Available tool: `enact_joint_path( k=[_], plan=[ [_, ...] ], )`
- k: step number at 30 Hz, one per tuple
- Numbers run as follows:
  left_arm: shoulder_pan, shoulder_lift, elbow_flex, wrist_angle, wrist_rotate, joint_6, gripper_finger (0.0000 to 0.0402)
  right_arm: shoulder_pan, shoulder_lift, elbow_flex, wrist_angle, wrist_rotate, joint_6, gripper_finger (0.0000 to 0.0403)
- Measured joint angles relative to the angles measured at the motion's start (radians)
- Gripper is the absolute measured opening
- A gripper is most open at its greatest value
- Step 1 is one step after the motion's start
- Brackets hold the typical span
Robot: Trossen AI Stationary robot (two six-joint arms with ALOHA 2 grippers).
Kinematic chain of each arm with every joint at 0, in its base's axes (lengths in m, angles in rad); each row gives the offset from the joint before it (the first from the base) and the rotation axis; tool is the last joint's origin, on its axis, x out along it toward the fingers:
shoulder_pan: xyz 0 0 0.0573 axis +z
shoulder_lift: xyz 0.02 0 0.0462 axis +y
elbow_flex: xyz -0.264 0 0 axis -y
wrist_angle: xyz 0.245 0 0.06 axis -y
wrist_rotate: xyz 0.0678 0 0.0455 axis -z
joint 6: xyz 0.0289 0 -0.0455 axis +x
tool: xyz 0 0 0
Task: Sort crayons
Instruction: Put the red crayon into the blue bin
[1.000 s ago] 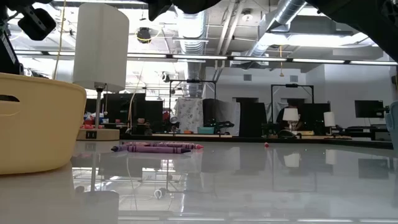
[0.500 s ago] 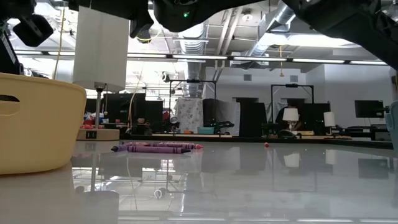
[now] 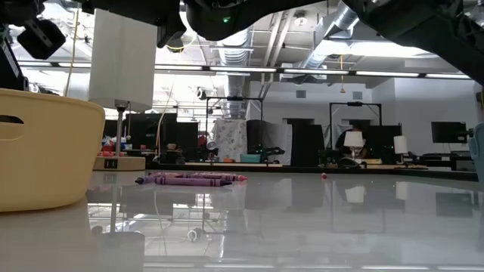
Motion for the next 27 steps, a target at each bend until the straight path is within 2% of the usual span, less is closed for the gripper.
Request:
enact_joint_path(
  k=[10, 14, 27],
  plan=[
    [0.000, 0.000, 0.000, 0.000, -0.039, 0.063, 0.0000, -0.001, 0.013, 0.001, 0.019, -0.003, 0.001, 0.0004],
    [0.000, 0.000, 0.000, 0.001, -0.053, 0.074, 0.0000, 0.002, 0.052, 0.016, 0.032, -0.048, 0.027, 0.0004],
    [0.000, 0.000, 0.000, -0.045, -0.054, 0.054, 0.0000, 0.006, 0.064, 0.016, -0.052, -0.052, 0.035, 0.0004]
  ],
)
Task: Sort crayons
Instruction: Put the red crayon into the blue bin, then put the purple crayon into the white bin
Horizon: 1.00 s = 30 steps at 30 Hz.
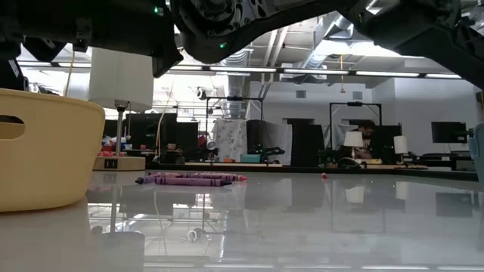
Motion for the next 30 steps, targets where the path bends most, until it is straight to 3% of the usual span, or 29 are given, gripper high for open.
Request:
enact_joint_path(
  k=[15, 30],
  plan=[
    [0.000, 0.000, 0.000, -0.007, 0.002, -0.030, 0.0000, -0.007, 0.074, 0.012, 0.117, -0.009, 0.134, 0.0005],
    [0.000, 0.000, 0.000, -0.031, 0.002, -0.030, 0.0000, -0.008, 0.076, 0.010, 0.078, 0.009, 0.158, 0.0067]
  ],
)
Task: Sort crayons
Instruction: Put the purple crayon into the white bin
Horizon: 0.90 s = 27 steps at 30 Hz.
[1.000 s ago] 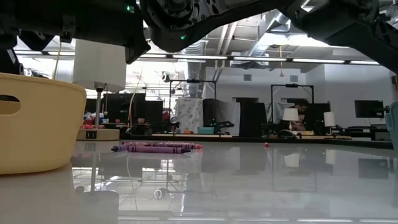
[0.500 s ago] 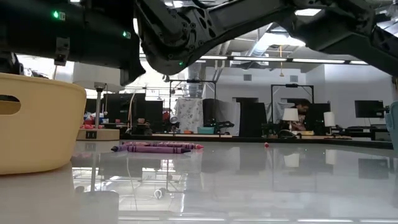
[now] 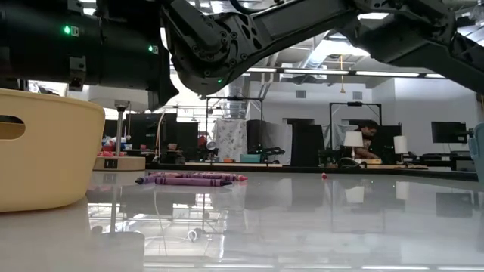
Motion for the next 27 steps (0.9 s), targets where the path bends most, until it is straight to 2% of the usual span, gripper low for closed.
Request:
enact_joint_path(
  k=[5, 10, 17, 23, 27],
  plan=[
    [0.000, 0.000, 0.000, -0.002, 0.001, 0.000, 0.0000, -0.015, -0.014, 0.000, -0.053, 0.000, -0.024, 0.0067],
    [0.000, 0.000, 0.000, -0.021, 0.003, -0.029, 0.0000, -0.059, -0.139, 0.000, -0.385, 0.049, -0.125, 0.0067],
    [0.000, 0.000, 0.000, -0.079, -0.002, -0.086, 0.0000, -0.109, -0.339, 0.003, -0.893, 0.258, -0.197, 0.0068],
    [0.000, 0.000, 0.000, -0.164, -0.035, -0.182, 0.0000, -0.163, -0.399, 0.000, -1.239, 0.553, -0.253, 0.0068],
    [0.000, 0.000, 0.000, -0.218, -0.057, -0.234, 0.0000, -0.216, -0.390, -0.012, -1.346, 0.574, -0.242, 0.0068]
  ],
)
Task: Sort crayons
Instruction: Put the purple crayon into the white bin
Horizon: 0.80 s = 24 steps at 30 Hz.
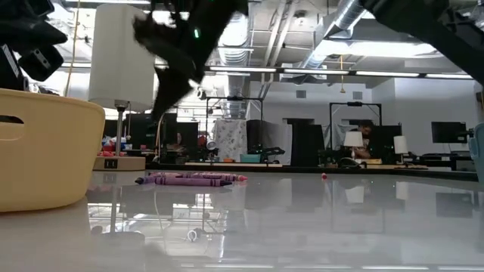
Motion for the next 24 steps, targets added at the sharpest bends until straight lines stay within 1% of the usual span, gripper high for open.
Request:
enact_joint_path(
  k=[7, 10, 12, 16, 19, 24],
  plan=[
    [0.000, 0.000, 0.000, -0.038, 0.020, -0.035, 0.0000, -0.083, 0.001, -0.086, 0.049, -0.010, -0.030, 0.0068],
    [0.000, 0.000, 0.000, -0.039, 0.020, -0.037, 0.0000, -0.107, 0.001, -0.120, 0.110, -0.061, -0.083, 0.0068],
    [0.000, 0.000, 0.000, -0.042, 0.020, -0.037, 0.0000, -0.113, 0.001, -0.136, 0.163, -0.086, -0.113, 0.0068],
    [0.000, 0.000, 0.000, -0.044, 0.019, -0.037, 0.0000, -0.110, 0.001, -0.141, 0.205, -0.090, -0.184, 0.0071],
    [0.000, 0.000, 0.000, -0.044, 0.019, -0.037, 0.0000, -0.109, 0.001, -0.141, 0.209, -0.092, -0.238, 0.0087],
    [0.000, 0.000, 0.000, -0.044, 0.018, -0.037, 0.0000, -0.114, 0.002, -0.141, 0.216, -0.091, -0.254, 0.0140]
  ],
)
